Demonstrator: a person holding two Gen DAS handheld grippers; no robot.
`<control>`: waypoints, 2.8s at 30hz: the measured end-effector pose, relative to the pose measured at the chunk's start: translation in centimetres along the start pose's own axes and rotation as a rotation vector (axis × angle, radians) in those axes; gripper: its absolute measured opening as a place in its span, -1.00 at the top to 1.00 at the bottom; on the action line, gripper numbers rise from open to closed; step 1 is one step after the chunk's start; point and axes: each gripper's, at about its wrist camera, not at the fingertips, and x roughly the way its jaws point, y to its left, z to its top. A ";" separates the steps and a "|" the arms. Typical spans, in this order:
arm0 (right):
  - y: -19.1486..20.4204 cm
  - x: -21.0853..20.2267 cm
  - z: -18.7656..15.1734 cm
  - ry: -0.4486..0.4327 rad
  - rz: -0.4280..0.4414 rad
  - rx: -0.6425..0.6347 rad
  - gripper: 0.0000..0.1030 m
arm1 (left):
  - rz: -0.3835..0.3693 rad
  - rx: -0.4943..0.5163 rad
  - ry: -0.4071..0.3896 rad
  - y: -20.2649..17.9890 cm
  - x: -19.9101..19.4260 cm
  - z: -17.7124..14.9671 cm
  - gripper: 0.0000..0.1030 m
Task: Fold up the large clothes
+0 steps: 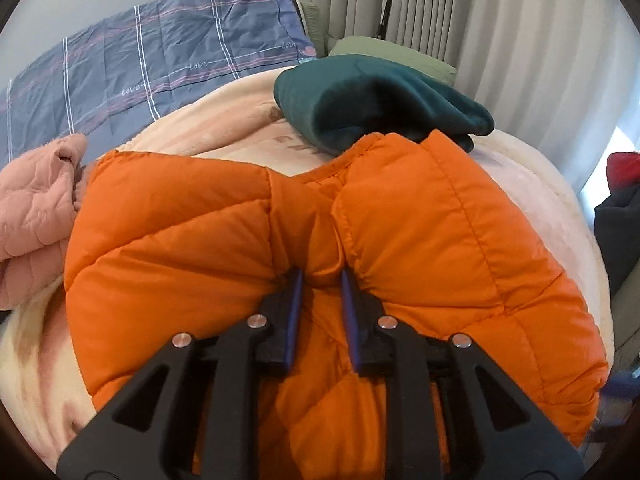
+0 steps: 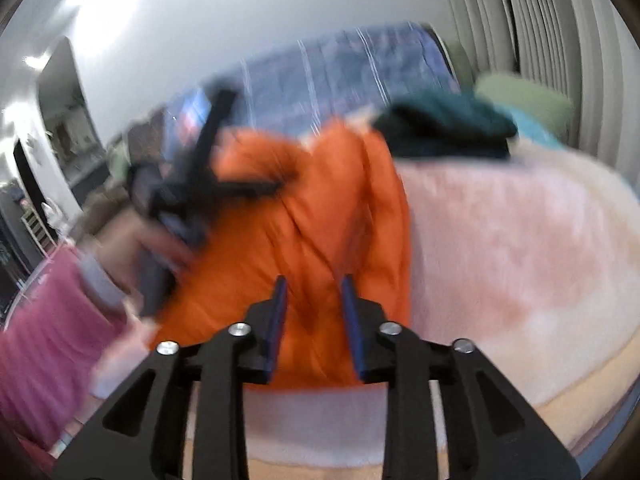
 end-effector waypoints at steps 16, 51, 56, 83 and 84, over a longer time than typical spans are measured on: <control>-1.8 10.2 -2.6 0.164 -0.162 -0.021 0.74 | -0.131 -0.089 -0.047 2.1 1.0 -1.1 0.61; 0.2 15.4 10.6 0.225 -0.189 -0.250 0.44 | 0.000 -0.145 -0.155 9.9 -0.7 -2.1 0.54; -6.3 22.3 7.0 0.265 -0.218 -0.023 0.44 | -0.015 -0.163 -0.183 10.8 -1.1 -2.6 0.53; -7.5 22.6 5.4 0.231 -0.145 0.052 0.44 | -0.070 -0.305 -0.145 14.6 1.0 -3.1 0.34; -7.5 22.6 5.3 0.231 -0.144 0.054 0.44 | -0.057 -0.299 -0.136 14.5 1.0 -3.0 0.34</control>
